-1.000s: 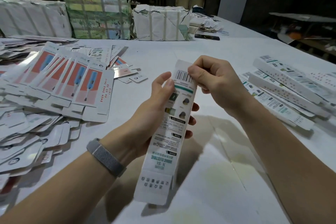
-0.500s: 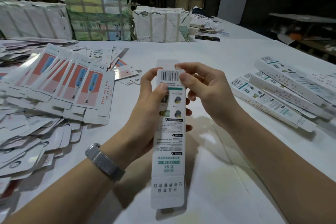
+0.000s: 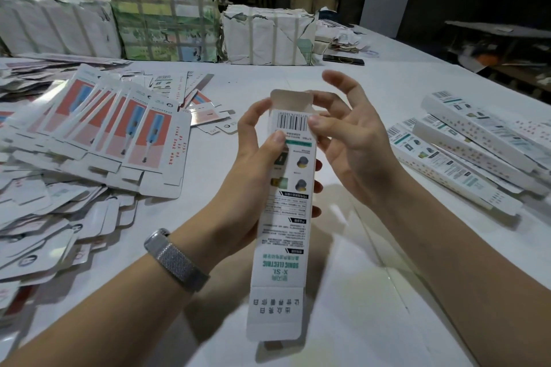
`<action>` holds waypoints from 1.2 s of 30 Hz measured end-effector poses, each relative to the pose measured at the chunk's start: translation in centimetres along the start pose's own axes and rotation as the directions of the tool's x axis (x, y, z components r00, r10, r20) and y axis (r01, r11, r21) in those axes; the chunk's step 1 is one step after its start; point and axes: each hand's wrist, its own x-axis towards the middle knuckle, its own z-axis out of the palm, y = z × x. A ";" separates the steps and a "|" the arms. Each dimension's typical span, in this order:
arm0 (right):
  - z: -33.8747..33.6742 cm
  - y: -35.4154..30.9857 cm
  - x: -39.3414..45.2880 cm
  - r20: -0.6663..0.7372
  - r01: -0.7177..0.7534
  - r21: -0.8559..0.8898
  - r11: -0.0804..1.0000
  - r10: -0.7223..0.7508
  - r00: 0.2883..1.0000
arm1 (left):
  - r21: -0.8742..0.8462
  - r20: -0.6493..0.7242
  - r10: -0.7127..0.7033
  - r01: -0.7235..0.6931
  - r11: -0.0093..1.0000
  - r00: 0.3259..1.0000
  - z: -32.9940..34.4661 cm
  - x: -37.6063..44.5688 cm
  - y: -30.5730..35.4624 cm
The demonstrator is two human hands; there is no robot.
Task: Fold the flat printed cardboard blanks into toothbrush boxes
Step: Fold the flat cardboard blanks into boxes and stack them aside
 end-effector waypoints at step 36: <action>-0.6 -1.0 0.3 -0.059 -0.026 -0.434 0.901 0.000 0.998 | 0.182 0.159 -0.018 -0.012 0.983 0.987 -1.5 0.4 0.3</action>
